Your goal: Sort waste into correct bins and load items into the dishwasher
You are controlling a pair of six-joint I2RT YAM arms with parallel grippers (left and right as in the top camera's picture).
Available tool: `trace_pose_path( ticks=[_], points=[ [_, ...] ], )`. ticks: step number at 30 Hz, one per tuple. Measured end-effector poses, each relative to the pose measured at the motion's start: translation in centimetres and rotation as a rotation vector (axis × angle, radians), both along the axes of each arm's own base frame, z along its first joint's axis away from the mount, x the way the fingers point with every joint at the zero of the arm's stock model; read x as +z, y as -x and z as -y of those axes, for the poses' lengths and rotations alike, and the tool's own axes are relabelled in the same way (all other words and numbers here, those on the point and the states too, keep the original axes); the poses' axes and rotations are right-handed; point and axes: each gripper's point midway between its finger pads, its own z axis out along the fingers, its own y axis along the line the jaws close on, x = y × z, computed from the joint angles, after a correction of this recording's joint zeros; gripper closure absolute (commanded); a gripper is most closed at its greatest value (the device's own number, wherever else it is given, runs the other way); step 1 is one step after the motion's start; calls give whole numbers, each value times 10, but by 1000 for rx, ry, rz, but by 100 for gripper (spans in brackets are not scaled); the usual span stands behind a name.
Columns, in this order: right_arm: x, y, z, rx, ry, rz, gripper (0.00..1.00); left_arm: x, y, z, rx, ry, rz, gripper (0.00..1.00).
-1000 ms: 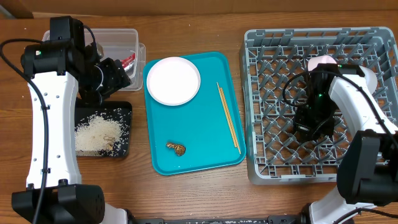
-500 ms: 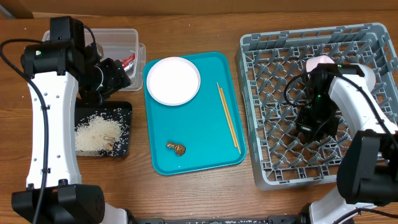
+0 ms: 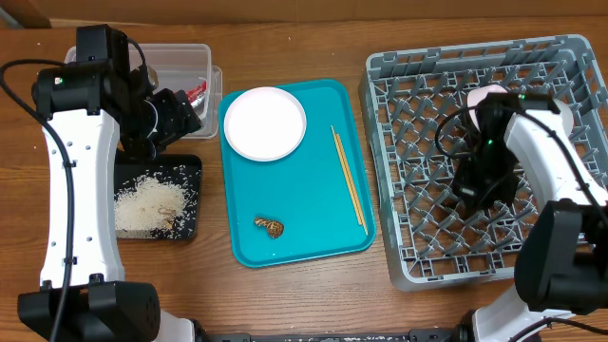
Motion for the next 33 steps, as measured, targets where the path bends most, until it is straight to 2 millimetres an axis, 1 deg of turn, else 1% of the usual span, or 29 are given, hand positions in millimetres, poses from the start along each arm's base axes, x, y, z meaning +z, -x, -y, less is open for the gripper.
trace_pose_path(
  ticks=[2, 3, 4, 5, 6, 7, 8, 9, 10, 11, 13, 14, 17, 19, 23, 26, 29, 31, 33],
  points=[
    [14, -18, -2, -5, -14, 70, 96, 0, 0, 0, 0, 0, 0, 18],
    [25, -31, -5, -8, -29, 123, 93, 0, 0, 0, -2, 0, 0, 18],
    [37, -45, -8, -6, -50, 190, 86, 0, 1, 0, -4, -2, -1, 18],
    [51, -58, -13, 0, -78, 259, 61, -1, 2, -1, -6, -6, -5, 18],
    [65, -71, -18, 19, -110, 332, 32, -1, 3, -2, -4, -11, -11, 18],
    [82, -85, -27, 47, -152, 418, 6, -2, 4, -3, -2, -20, -18, 17],
    [101, -99, -38, 87, -203, 513, 0, -3, 6, -5, 0, -29, -26, 17],
    [116, -110, -48, 126, -246, 589, 0, -4, 8, -7, 4, -42, -37, 15],
    [134, -122, -63, 181, -296, 681, 0, -5, 11, -9, 5, -54, -47, 13],
    [148, -130, -75, 226, -335, 747, 0, -5, 13, -11, 9, -65, -57, 13],
    [168, -144, -103, 317, -410, 854, 0, -7, 17, -14, 12, -84, -77, 13],
    [174, -146, -115, 351, -441, 881, 0, -8, 20, -15, 14, -93, -87, 13],
    [177, -147, -152, 429, -522, 899, 0, -9, 22, -19, 16, -114, -99, 13],
    [173, -141, -176, 476, -567, 878, 0, -9, 22, -20, 18, -122, -100, 13],
    [170, -132, -215, 565, -616, 864, 0, -9, 22, -22, 20, -131, -101, 12],
    [178, -139, -232, 597, -627, 925, 0, -9, 22, -22, 20, -132, -101, 12],
    [181, -148, -234, 573, -596, 958, 0, -9, 22, -22, 20, -132, -101, 12],
    [180, -151, -234, 559, -560, 965, 0, -9, 22, -22, 20, -132, -100, 12],
    [173, -152, -237, 558, -521, 956, 0, -9, 22, -22, 20, -132, -100, 12]
  ],
)
